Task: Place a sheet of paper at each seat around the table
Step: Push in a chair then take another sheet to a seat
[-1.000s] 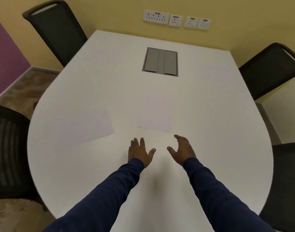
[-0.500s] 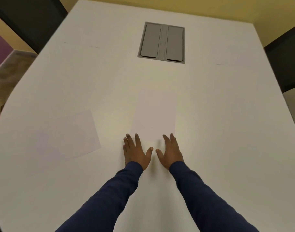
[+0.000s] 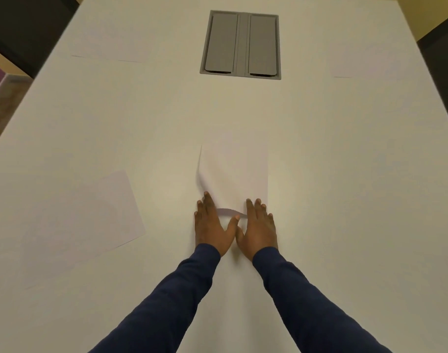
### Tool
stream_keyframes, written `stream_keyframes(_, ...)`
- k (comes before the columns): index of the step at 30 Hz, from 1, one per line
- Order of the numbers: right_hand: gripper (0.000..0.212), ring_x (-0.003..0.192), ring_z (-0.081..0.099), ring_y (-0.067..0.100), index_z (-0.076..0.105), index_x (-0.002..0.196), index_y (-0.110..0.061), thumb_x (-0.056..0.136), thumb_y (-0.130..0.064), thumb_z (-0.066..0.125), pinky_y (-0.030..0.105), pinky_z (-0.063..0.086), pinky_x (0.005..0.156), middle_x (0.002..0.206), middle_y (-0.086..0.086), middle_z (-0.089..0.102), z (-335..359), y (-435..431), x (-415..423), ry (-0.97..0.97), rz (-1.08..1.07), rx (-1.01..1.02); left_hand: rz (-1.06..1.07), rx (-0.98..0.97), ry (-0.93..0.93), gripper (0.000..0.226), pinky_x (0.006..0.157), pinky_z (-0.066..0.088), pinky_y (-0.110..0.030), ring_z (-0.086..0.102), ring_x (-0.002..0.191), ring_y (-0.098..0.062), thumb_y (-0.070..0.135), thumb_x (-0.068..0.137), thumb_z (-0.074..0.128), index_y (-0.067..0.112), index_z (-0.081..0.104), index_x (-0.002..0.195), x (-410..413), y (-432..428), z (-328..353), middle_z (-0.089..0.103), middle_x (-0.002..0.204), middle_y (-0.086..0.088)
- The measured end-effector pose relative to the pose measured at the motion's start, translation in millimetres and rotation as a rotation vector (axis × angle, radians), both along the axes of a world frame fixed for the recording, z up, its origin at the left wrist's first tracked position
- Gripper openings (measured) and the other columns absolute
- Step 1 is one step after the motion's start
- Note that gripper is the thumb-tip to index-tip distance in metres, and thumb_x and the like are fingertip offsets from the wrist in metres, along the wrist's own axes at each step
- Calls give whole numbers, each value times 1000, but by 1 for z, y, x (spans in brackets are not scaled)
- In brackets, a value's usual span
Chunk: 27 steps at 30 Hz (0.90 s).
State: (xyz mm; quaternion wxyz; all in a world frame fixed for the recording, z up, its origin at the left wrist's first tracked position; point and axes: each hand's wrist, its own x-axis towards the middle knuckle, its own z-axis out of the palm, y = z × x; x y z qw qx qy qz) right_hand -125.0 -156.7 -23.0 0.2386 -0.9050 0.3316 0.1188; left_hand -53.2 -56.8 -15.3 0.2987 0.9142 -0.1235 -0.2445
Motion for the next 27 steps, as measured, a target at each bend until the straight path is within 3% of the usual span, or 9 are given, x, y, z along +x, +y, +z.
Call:
stream_keyframes(3,79,155,2,25,3,160,-20,99,-40,50,39,3,125,168,7,0,1,-2,-4,5,21,-1,288,-301,100,93,118,32,-39,33,144,-22,50,90,64,24,7,159,20,-4,16,30,159,-2)
stream_keyframes(7,80,155,1,24,2,160,-20,99,-40,50,39,4,126,168,6,-2,5,-3,-5,30,37,7,553,-346,260,68,96,46,-33,55,114,-23,47,88,68,20,42,145,59,-6,31,52,119,1)
stream_keyframes(9,81,155,1,24,1,160,-20,98,-41,50,40,5,126,168,7,-2,7,-4,-4,41,43,26,503,-250,284,28,84,47,-32,60,100,-28,39,89,68,16,63,105,74,-5,33,56,97,2)
stream_keyframes(10,82,155,1,25,1,160,-21,98,-43,51,41,6,126,168,7,-2,9,-4,-3,46,47,36,475,-221,274,22,74,46,-30,59,87,-31,34,89,68,17,58,80,77,-5,36,54,80,1)
stream_keyframes(12,85,155,2,26,0,160,-23,97,-48,51,42,7,125,168,7,-1,14,-4,-3,44,45,45,448,-198,259,40,61,39,-29,49,67,-28,27,89,67,17,40,61,77,-5,43,42,62,0)
stream_keyframes(15,88,155,5,26,7,160,-24,93,-59,53,42,11,125,168,6,5,28,0,-5,-10,37,-9,454,-279,292,31,65,53,-39,52,53,-20,27,89,67,11,50,68,67,-6,68,49,66,-4)
stream_keyframes(19,78,150,27,25,30,154,-23,90,-57,60,41,25,119,162,4,29,58,12,-14,-207,-22,-90,523,-431,380,25,73,58,-41,51,59,-23,29,90,68,9,55,80,40,2,102,50,74,-5)
stream_keyframes(23,43,107,66,22,63,125,-20,85,-25,75,41,51,96,123,0,67,96,22,-35,-497,-33,-216,534,-592,476,20,69,60,-39,55,74,-23,25,91,68,8,60,85,8,18,142,56,82,-7)
stream_keyframes(27,11,69,65,23,72,97,-17,87,-15,68,37,56,67,83,-1,71,145,28,-63,-651,-29,-298,477,-732,550,22,69,56,-38,70,73,-24,31,92,67,9,65,91,-19,40,184,69,90,-7)
